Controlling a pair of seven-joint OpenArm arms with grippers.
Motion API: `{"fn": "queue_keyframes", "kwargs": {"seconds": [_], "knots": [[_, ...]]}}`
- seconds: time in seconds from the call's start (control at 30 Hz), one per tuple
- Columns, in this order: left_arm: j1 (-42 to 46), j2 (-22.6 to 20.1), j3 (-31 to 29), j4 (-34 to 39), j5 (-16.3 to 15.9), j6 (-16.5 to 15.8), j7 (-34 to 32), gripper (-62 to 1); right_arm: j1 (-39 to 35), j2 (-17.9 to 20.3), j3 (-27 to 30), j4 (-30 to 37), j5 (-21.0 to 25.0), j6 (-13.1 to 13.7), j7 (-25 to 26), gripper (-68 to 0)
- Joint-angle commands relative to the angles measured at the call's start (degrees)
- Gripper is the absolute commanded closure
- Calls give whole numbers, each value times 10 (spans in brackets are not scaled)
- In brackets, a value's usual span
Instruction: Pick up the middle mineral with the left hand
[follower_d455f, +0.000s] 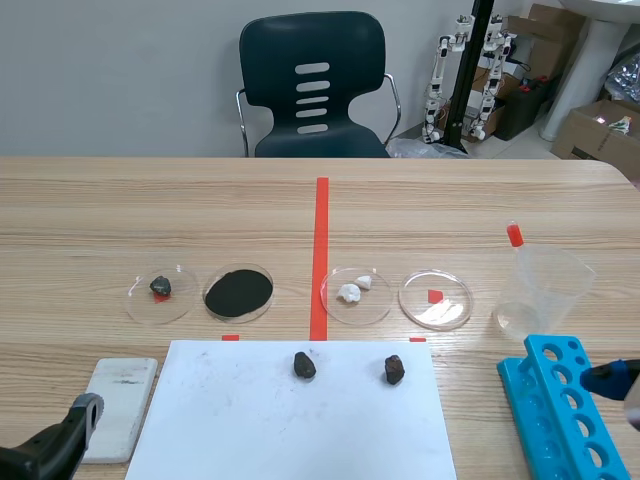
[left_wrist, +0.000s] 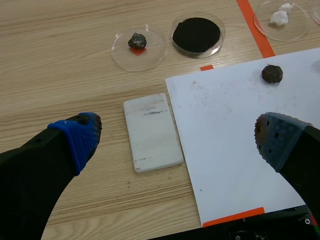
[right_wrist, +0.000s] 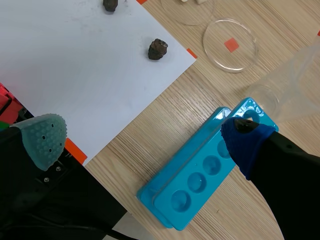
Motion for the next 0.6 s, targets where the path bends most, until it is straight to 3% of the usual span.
{"fn": "queue_keyframes", "kwargs": {"seconds": [0.0, 0.57], "knots": [[-2, 1, 0, 7, -1, -1, -8, -623, 2, 3, 4, 11, 7, -4, 10, -657], [-2, 1, 0, 7, -2, -1, -8, -623, 2, 3, 4, 11, 7, -4, 10, -657]]}}
